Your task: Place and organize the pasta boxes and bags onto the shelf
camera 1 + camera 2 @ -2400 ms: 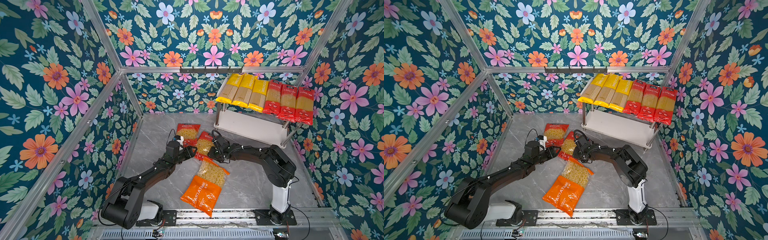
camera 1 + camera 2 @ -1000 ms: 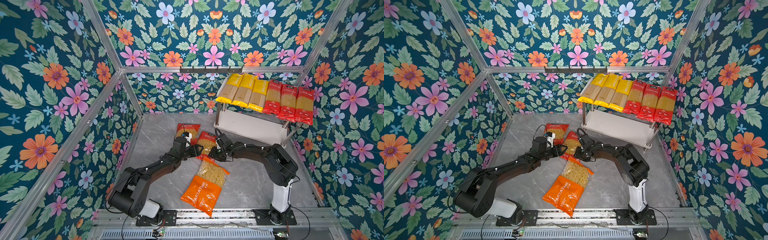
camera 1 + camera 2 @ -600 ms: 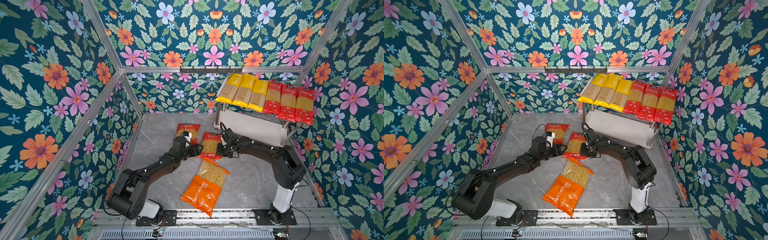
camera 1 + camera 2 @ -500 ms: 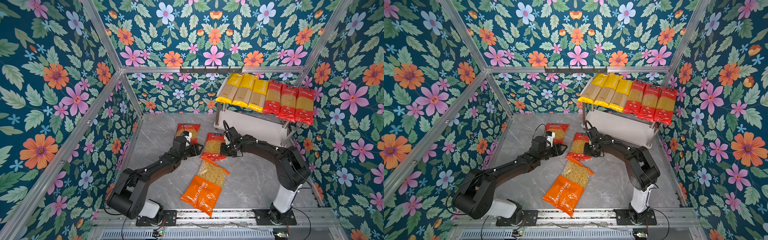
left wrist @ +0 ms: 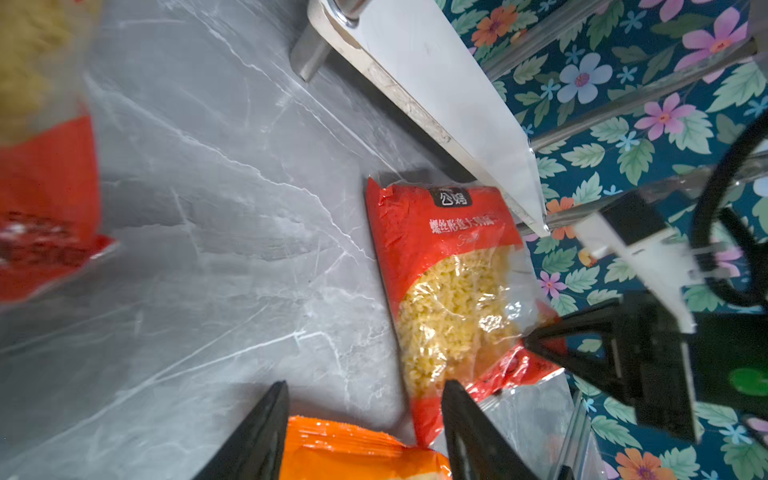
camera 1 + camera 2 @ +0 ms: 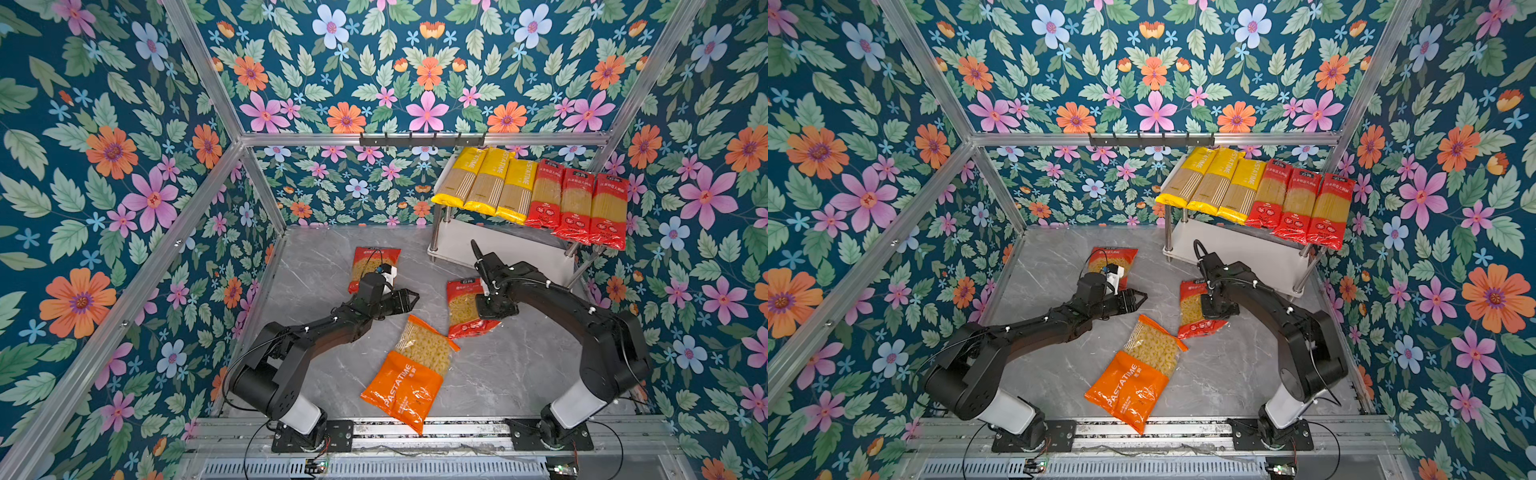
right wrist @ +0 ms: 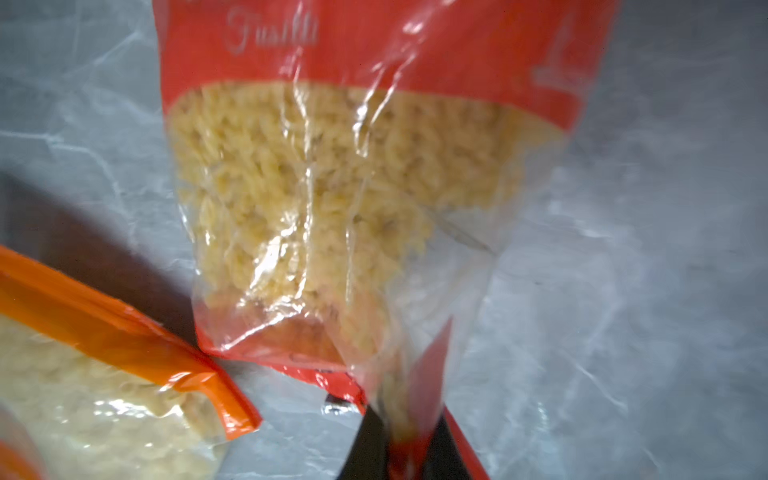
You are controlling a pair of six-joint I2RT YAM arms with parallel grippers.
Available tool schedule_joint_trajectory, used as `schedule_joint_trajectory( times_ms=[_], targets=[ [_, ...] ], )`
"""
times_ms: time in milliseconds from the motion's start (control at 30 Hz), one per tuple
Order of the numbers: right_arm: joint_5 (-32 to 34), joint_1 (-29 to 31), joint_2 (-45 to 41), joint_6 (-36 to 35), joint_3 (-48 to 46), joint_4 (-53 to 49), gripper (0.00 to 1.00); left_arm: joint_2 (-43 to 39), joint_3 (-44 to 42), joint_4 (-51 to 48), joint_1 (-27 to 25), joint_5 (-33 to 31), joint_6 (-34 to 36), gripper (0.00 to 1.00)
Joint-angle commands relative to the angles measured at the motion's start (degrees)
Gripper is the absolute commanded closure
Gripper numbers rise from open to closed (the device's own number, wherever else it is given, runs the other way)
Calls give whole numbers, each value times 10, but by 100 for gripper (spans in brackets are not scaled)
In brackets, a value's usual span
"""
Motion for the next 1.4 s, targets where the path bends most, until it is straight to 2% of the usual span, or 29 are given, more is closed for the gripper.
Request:
schedule_joint_trajectory(
  times_ms=[0, 133, 267, 333, 400, 533, 633, 767, 900, 1100, 1233, 1367],
  targets=[
    [60, -1, -33, 10, -8, -15, 70, 14, 15, 28, -12, 7, -7, 39],
    [40, -1, -84, 72, -53, 15, 60, 25, 33, 28, -34, 8, -7, 39],
    [-55, 5, -152, 179, -160, 119, 53, 49, 40, 31, -67, 9, -7, 38],
    [-73, 10, -177, 228, -212, 184, 47, 72, 49, 36, -80, 12, -13, 38],
    [-72, 4, -187, 260, -237, 208, 43, 97, 64, 48, -94, 15, -21, 38],
    [-63, -17, -192, 257, -239, 216, 37, 153, 120, 39, -124, 13, -21, 35],
    [-77, -59, -184, 237, -237, 227, 35, 196, 151, 37, -139, 13, -25, 33],
    [-100, -112, -166, 222, -234, 264, 33, 239, 183, 35, -156, 22, -28, 33],
    [-100, -132, -125, 208, -212, 282, 33, 264, 201, 30, -170, 31, -29, 35],
    [-148, -145, -71, 208, -200, 314, 33, 274, 203, 29, -188, 32, -29, 36],
    [-184, -131, -71, 222, -233, 342, 40, 269, 195, 27, -186, 26, -22, 39],
    [-196, -87, -84, 242, -277, 358, 53, 263, 194, -3, -185, 15, -5, 46]
  ],
)
